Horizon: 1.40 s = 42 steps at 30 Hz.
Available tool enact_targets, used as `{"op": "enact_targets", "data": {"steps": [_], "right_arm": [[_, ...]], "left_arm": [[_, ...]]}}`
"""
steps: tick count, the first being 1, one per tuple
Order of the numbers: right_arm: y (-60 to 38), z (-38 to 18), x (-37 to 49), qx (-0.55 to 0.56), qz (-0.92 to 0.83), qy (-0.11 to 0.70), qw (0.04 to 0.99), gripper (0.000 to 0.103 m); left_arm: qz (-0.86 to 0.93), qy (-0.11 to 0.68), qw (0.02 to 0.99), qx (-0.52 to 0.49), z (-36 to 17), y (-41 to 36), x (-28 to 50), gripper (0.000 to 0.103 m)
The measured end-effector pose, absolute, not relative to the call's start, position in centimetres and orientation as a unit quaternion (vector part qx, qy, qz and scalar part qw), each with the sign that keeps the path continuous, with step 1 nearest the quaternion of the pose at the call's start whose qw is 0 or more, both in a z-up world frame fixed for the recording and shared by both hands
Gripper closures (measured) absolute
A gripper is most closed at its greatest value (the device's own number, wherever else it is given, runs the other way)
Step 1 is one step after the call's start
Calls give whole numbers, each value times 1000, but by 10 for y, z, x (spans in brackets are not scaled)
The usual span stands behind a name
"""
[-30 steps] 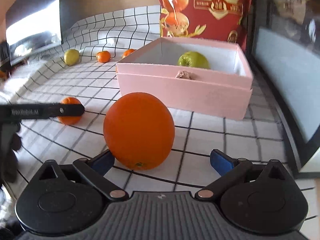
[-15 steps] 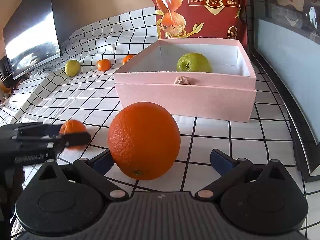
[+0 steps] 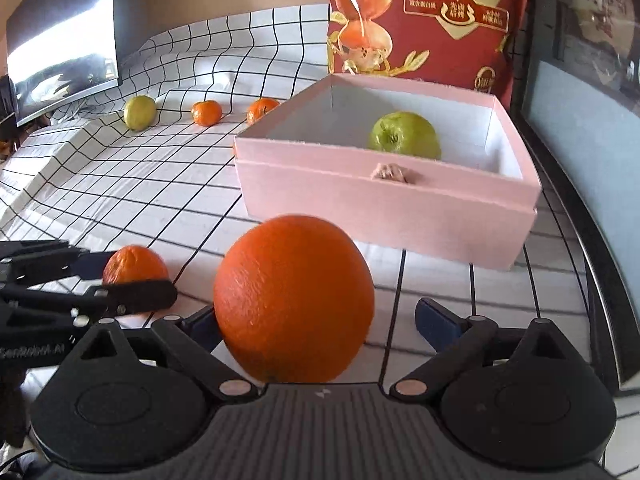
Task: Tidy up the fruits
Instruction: 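Carry the large orange in the right tool and the mandarin in the left tool over the pink box, then open the left tool to drop the mandarin into the box while the right tool lowers the orange in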
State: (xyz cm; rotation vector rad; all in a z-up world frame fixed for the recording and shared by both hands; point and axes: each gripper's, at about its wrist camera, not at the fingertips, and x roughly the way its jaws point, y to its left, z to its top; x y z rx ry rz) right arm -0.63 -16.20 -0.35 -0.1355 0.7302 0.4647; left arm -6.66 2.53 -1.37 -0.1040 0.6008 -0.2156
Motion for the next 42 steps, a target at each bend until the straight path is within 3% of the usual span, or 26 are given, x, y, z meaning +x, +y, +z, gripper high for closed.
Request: {"op": "enact_targets", "data": {"steps": [6, 10, 22, 31, 37, 42], "right_arm": [[-156, -6, -4, -79, 221, 352, 906, 13], [-159, -3, -11, -73, 239, 337, 908, 32], [-168, 14, -3, -57, 231, 362, 901, 33], [-188, 136, 15, 1, 202, 283, 938, 33], [-180, 206, 50, -30, 154, 224, 962, 33], [-173, 212, 79, -36, 146, 227, 962, 33]], "left_arm": [[-109, 294, 948, -61, -14, 28, -67, 52], [-111, 294, 947, -67, -15, 29, -67, 52], [-141, 298, 939, -98, 0, 37, -52, 53], [-150, 199, 965, -78, 101, 25, -3, 53], [-154, 264, 948, -86, 111, 6, 75, 52], [-159, 337, 925, -77, 77, -5, 115, 52]]}}
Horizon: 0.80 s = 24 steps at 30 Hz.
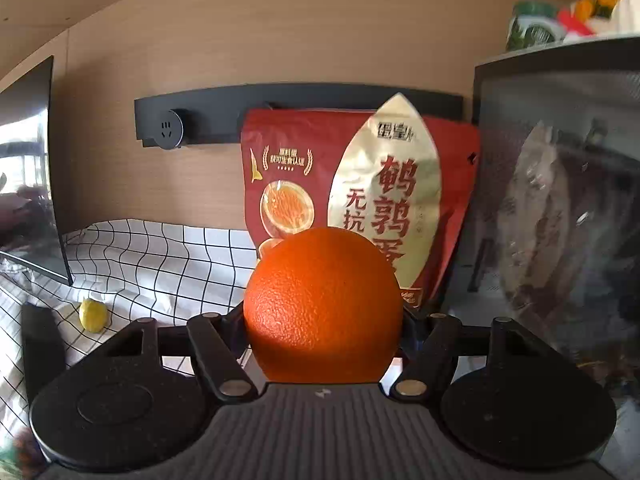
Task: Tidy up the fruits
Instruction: 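Open the left tool to drop the mandarin into the box while the right tool lowers the orange in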
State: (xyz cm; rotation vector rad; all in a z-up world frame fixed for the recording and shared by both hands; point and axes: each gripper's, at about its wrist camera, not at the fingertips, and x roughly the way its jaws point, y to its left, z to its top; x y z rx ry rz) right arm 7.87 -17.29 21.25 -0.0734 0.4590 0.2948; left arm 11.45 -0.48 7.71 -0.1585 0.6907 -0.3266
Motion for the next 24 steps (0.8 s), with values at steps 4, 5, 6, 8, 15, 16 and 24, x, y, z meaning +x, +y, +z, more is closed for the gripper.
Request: {"op": "enact_targets", "data": {"steps": [4, 5, 6, 8, 15, 16, 24], "right_arm": [[-178, 195, 101, -1, 143, 272, 952, 33], [-179, 189, 103, 4, 140, 279, 950, 33], [-180, 185, 106, 8, 138, 284, 949, 33], [-180, 175, 106, 10, 134, 292, 947, 33], [-173, 144, 122, 10, 137, 330, 934, 33], [-169, 138, 127, 8, 137, 335, 932, 33], [-132, 78, 199, 42, 115, 415, 902, 33]], "left_arm": [[-167, 355, 916, -88, 58, -5, 119, 52], [-159, 354, 917, -90, 57, -5, 119, 52], [-152, 351, 919, -93, 57, -3, 117, 52], [-160, 337, 921, -107, 61, 3, 114, 52], [-165, 285, 941, -81, 77, 28, 94, 52], [-157, 280, 943, -83, 76, 36, 91, 53], [-130, 287, 939, -136, 61, 108, 75, 53]]}}
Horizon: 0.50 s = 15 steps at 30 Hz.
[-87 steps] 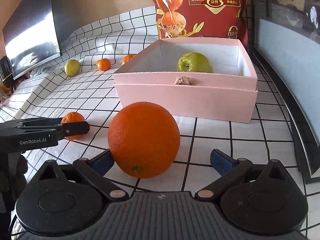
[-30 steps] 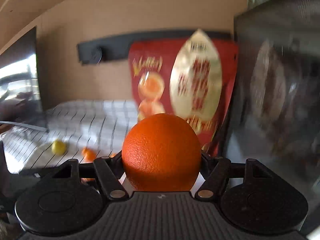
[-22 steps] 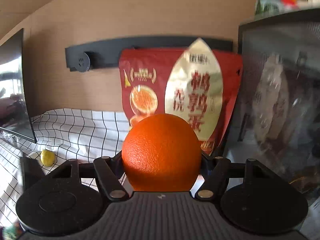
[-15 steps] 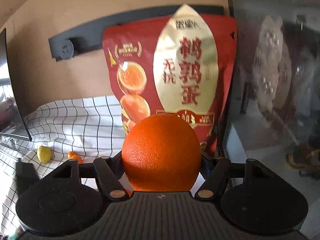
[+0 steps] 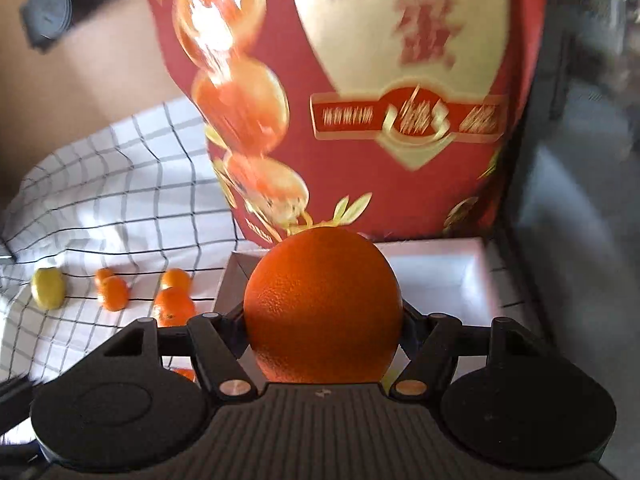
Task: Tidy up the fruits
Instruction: 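Open the left tool to drop the mandarin into the box while the right tool lowers the orange in, then move the right tool to a small mandarin on the cloth and close on it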
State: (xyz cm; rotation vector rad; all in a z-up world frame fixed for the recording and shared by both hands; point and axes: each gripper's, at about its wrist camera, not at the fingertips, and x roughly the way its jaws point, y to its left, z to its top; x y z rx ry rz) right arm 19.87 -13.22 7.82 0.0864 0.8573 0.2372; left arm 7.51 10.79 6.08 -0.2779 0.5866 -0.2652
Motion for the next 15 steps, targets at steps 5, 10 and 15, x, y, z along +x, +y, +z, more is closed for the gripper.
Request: {"op": "enact_targets", "data": {"steps": [5, 10, 15], "right_arm": [[-123, 48, 224, 77, 118, 487, 862, 32], [-117, 49, 216, 55, 115, 481, 868, 32], [-111, 90, 182, 19, 121, 374, 919, 30]], "left_arm": [[-80, 271, 944, -169, 53, 158, 67, 53], [-17, 256, 950, -180, 42, 197, 64, 53], [18, 246, 946, -212, 29, 227, 64, 53]]}}
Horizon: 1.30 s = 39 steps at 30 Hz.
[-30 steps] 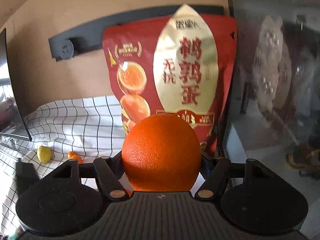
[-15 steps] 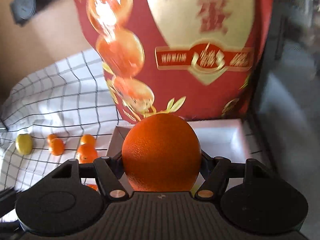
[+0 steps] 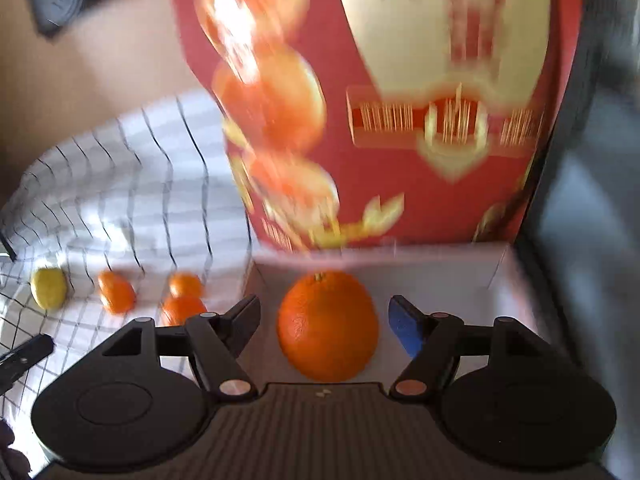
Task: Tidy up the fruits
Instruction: 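Move the right tool to a small mandarin on the cloth and close on it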
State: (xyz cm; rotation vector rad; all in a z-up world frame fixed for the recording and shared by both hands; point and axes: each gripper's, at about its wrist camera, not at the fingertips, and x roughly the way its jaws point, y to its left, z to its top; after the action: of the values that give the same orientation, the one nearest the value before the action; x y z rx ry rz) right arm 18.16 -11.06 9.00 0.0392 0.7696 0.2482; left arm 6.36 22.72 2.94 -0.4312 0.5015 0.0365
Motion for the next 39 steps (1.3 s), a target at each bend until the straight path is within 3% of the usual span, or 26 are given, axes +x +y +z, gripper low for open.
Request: {"op": "enact_targets", "data": {"steps": [2, 7, 12, 19, 21, 29, 33, 35, 39], "right_arm": [[-105, 103, 163, -10, 121, 329, 937, 22], [-89, 113, 120, -63, 124, 236, 962, 16], [-80, 101, 100, -70, 192, 273, 940, 16], [-80, 84, 68, -131, 214, 266, 931, 16], [-86, 82, 63, -132, 208, 268, 931, 16], [-119, 79, 54, -115, 190, 276, 935, 16], [-126, 76, 55, -111, 185, 280, 935, 16], [-125, 74, 60, -104, 184, 285, 935, 16], [-114, 74, 66, -83, 195, 294, 932, 16]], "left_arm": [[19, 246, 944, -218, 27, 231, 68, 53], [20, 255, 938, -236, 23, 223, 95, 53], [69, 256, 939, -218, 19, 206, 132, 53], [92, 271, 941, -180, 8, 190, 160, 49], [109, 258, 942, -184, 9, 191, 161, 53], [139, 277, 933, -181, 1, 203, 182, 53], [112, 272, 936, -191, 1, 211, 175, 67], [92, 270, 940, -188, 5, 214, 167, 81], [67, 264, 944, -186, 13, 221, 139, 82]]}}
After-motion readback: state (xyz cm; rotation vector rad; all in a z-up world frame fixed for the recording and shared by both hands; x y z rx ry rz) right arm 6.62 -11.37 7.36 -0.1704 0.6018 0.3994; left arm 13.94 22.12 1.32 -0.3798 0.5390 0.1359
